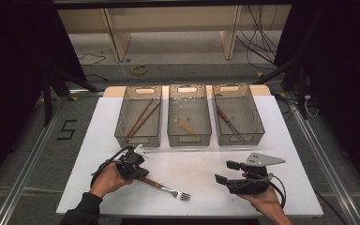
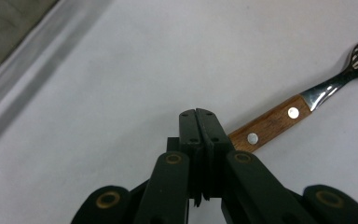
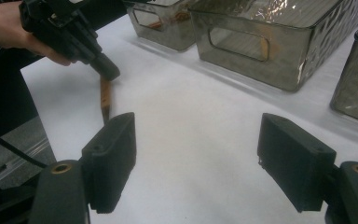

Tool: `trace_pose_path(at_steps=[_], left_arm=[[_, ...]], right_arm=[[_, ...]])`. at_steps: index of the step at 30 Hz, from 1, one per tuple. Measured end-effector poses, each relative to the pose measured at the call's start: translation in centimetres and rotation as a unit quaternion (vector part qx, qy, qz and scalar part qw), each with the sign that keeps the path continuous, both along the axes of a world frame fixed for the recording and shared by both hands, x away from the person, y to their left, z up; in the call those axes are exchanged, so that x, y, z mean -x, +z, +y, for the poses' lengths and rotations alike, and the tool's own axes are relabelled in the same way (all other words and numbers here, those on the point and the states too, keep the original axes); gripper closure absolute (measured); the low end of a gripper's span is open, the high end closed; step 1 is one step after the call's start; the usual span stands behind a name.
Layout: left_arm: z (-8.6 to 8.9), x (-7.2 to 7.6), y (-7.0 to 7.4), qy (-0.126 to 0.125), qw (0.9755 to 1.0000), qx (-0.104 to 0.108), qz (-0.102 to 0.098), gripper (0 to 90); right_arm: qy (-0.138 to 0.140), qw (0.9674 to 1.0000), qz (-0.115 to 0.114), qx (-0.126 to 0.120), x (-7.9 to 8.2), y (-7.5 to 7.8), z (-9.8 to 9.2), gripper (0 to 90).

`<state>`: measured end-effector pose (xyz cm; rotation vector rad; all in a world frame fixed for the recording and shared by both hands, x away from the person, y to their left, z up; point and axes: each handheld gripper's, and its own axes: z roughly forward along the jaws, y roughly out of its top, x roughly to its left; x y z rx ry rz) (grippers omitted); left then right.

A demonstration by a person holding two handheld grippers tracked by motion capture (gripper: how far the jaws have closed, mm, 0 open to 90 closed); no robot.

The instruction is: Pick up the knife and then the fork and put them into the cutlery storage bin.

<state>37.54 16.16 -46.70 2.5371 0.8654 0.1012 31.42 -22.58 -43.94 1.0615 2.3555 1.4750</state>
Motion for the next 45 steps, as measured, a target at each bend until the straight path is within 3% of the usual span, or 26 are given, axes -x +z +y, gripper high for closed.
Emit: trace_pose_path(at_steps=[10,15,22,27,30,34,40,45], left_arm=[[0.7,1.6,-0.2,-0.012,0.9990,-0.037,0.023,88.6],[1.3,2.3,-0.1,-0.008,0.9986,-0.042,0.030,88.6],[1.3,2.6,0.2,-0.026,0.9980,-0.048,0.031,87.1],[1.5,3.0,1.4,-0.043,0.9981,-0.041,0.013,72.6],[1.7,3.3,2.1,-0.051,0.9980,-0.037,0.001,57.8],[1.5,3.5,2.0,-0.070,0.9963,-0.049,0.002,41.7],[0.8,3.8,1.4,-0.097,0.9938,-0.055,0.003,32.8],[0.0,4.2,0.8,-0.123,0.9898,-0.071,0.000,31.6]], right_arm=[[0.002,1.0000,0.000,0.000,0.1,0.0,0.0,29.0],[0.002,1.0000,0.001,0.000,0.1,0.0,0.0,29.0],[0.002,1.0000,0.001,0.000,0.1,0.0,0.1,29.0],[0.002,1.0000,0.001,-0.001,0.1,0.0,0.1,29.0],[0.002,1.0000,0.002,0.000,0.1,0.0,0.1,29.0],[0.003,1.0000,0.002,0.000,0.1,0.0,0.1,29.0],[0.005,1.0000,0.002,-0.001,0.0,0.0,0.1,29.0],[0.005,1.0000,0.002,-0.001,0.0,0.0,0.1,29.0]])
